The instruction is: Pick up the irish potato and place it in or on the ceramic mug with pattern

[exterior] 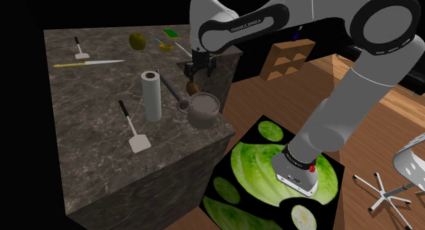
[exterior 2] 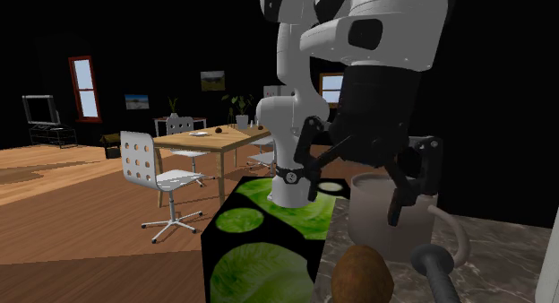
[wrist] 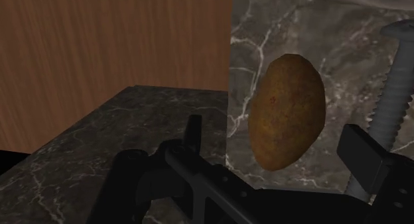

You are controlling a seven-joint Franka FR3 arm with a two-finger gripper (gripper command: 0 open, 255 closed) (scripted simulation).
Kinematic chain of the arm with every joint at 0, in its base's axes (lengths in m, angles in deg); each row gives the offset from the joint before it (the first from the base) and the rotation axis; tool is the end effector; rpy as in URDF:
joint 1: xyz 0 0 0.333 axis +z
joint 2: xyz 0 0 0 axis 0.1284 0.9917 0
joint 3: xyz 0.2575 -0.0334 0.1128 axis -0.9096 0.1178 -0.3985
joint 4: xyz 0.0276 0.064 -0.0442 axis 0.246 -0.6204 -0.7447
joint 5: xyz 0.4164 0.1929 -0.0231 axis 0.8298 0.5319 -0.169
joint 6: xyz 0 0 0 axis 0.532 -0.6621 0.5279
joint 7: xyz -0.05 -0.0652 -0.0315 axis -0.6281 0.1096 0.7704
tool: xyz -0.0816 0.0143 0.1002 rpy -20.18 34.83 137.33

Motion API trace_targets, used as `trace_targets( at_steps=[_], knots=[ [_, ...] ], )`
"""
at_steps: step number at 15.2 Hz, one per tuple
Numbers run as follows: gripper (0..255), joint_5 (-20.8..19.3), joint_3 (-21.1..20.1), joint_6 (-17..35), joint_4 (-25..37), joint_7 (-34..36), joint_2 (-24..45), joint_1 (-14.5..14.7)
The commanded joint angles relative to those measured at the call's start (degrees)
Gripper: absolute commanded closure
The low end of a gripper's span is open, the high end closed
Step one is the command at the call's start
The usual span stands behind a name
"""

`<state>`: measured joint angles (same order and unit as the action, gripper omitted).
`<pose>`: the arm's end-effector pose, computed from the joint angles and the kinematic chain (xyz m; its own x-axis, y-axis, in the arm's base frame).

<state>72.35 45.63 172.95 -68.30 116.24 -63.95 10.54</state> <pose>0.5929 0.1129 0.3077 0.9540 -0.2985 0.0260 -0.2992 -0.9445 0.1358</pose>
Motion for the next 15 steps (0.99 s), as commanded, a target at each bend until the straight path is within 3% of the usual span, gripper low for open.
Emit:
trace_targets(
  at_steps=[1,3,10,15],
  knots=[
    [0,-1.05,-0.35,0.42,3.77,2.17,5.02,0.53],
    [0,-1.76,-0.39,0.51,6.58,3.53,8.51,1.02],
    [0,-2.73,0.07,5.37,3.97,4.15,10.81,0.81],
    [0,-2.82,0.11,5.77,3.79,4.20,11.02,0.79]
  ],
)
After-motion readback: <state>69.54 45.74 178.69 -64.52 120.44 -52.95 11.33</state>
